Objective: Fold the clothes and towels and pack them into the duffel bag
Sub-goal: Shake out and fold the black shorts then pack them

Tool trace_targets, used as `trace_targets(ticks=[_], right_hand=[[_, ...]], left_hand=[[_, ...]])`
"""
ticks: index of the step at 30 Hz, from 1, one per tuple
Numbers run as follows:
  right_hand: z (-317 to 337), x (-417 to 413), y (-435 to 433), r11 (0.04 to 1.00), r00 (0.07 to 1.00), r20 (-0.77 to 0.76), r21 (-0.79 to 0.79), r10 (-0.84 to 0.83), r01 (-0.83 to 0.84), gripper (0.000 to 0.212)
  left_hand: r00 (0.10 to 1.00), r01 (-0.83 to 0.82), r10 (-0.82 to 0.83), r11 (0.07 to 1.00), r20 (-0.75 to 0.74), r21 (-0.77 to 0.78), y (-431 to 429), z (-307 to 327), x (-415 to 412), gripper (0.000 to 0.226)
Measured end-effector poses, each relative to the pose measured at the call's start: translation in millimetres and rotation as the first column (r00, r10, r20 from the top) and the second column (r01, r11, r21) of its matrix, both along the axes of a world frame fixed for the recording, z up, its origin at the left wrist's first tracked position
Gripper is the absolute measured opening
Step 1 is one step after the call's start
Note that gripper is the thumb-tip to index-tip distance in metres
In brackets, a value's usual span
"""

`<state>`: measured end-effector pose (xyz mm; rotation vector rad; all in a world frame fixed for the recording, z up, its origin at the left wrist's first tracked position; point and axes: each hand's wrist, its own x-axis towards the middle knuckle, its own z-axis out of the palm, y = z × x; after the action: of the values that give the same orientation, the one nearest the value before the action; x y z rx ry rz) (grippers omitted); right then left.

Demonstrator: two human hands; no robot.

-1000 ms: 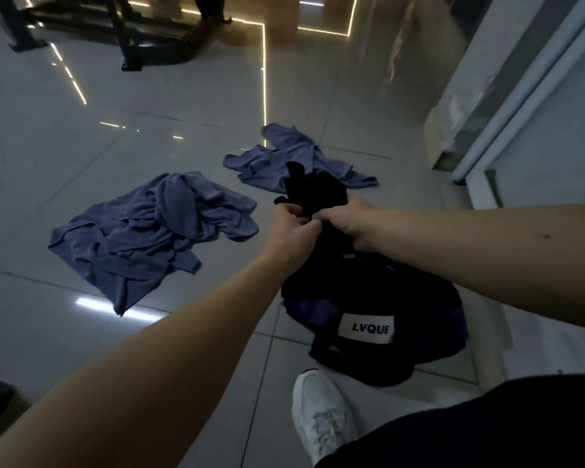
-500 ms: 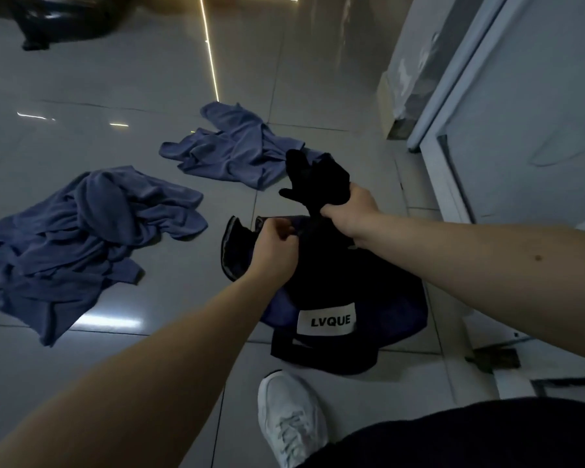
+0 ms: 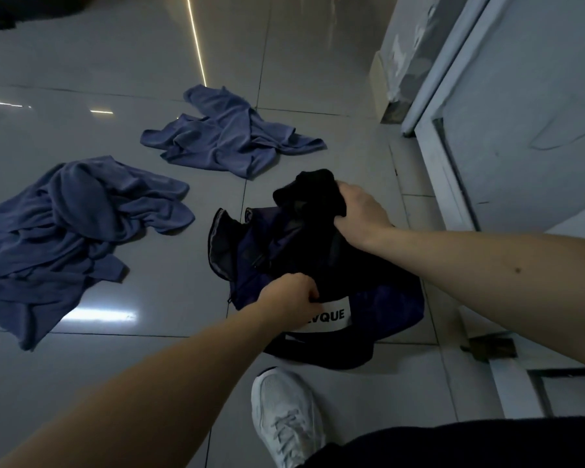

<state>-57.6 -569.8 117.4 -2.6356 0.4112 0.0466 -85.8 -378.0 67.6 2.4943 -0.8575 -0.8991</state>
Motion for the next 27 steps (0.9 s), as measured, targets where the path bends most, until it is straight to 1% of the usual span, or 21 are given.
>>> trace_targets(ticks=[1, 3, 5, 7, 8, 10, 12, 15, 17, 18, 19, 21, 23, 25, 27], right_hand=[[-2.0, -3.1, -0.1, 1.0, 1.0, -0.012, -0.002, 0.016, -0.016, 0.066], [-5.2, -7.3, 1.2, 1.0, 1.0, -0.014, 0.006, 0.023, -0.023, 0.065], [-4.9, -7.0, 4.1, 0.999, 1.0, 0.019, 0.025, 0.019, -0.019, 0.062], [-2.6, -4.4, 8.1, 0.998, 0.998, 0.054, 0.046, 0.033, -0.036, 0.061], [-2.1, -4.4, 10.9, 0.995, 0.996, 0.061, 0.059, 0.071, -0.074, 0.062], [-1.5, -9.7, 18.2, 0.978, 0.979, 0.029, 0.052, 0.203, -0.204, 0.07], [-4.2, -19.8, 23.0, 0.939, 0.938, -0.057, -0.021, 0.342, -0.343, 0.075], [-11.7, -35.3, 23.3, 0.858, 0.87, -0.257, -0.197, 0.421, -0.474, 0.075], [-18.5, -40.2, 16.2, 0.769, 0.823, -0.394, -0.337, 0.409, -0.543, 0.067], [-19.3, -40.9, 11.0, 0.739, 0.812, -0.446, -0.383, 0.377, -0.554, 0.06], [-17.9, -41.3, 6.0, 0.722, 0.803, -0.49, -0.412, 0.339, -0.556, 0.055], [-13.3, -41.3, -2.0, 0.71, 0.797, -0.541, -0.448, 0.268, -0.543, 0.053], [-10.6, -40.1, -4.4, 0.721, 0.817, -0.521, -0.464, 0.247, -0.514, 0.054], [-10.8, -37.1, -2.9, 0.737, 0.851, -0.452, -0.473, 0.267, -0.483, 0.056], [-13.4, -34.5, 2.3, 0.755, 0.878, -0.382, -0.474, 0.288, -0.454, 0.062]], left_hand=[[0.999, 0.023, -0.023, 1.0, 0.024, -0.005, 1.3, 1.0, -1.5, 0.022], [0.997, 0.047, -0.044, 0.998, 0.066, -0.047, 5.1, 0.9, -3.8, 0.019], [0.986, 0.109, -0.091, 0.986, 0.142, -0.128, 11.3, -0.1, -8.2, 0.021], [0.961, 0.208, -0.151, 0.946, 0.232, -0.25, 19.4, -2.1, -13.3, 0.022], [0.945, 0.259, -0.175, 0.916, 0.276, -0.308, 24.1, -3.1, -15.3, 0.021], [0.914, 0.332, -0.198, 0.866, 0.354, -0.374, 33.3, -3.9, -17.1, 0.015], [0.905, 0.337, -0.17, 0.847, 0.391, -0.411, 41.4, -3.0, -17.0, 0.01], [0.903, 0.315, -0.114, 0.831, 0.414, -0.459, 51.6, -1.2, -15.4, 0.008], [0.894, 0.325, -0.108, 0.823, 0.435, -0.465, 54.8, 0.9, -14.6, 0.013], [0.888, 0.334, -0.111, 0.822, 0.445, -0.461, 55.0, 2.1, -14.0, 0.018], [0.884, 0.342, -0.119, 0.823, 0.451, -0.454, 54.8, 2.8, -13.6, 0.022], [0.882, 0.352, -0.138, 0.828, 0.45, -0.437, 53.4, 2.8, -12.5, 0.024], [0.886, 0.34, -0.139, 0.842, 0.442, -0.418, 52.4, 0.7, -11.8, 0.025], [0.892, 0.323, -0.133, 0.856, 0.432, -0.403, 51.3, -0.7, -11.1, 0.027], [0.89, 0.316, -0.121, 0.858, 0.439, -0.405, 51.0, -0.8, -11.4, 0.029]])
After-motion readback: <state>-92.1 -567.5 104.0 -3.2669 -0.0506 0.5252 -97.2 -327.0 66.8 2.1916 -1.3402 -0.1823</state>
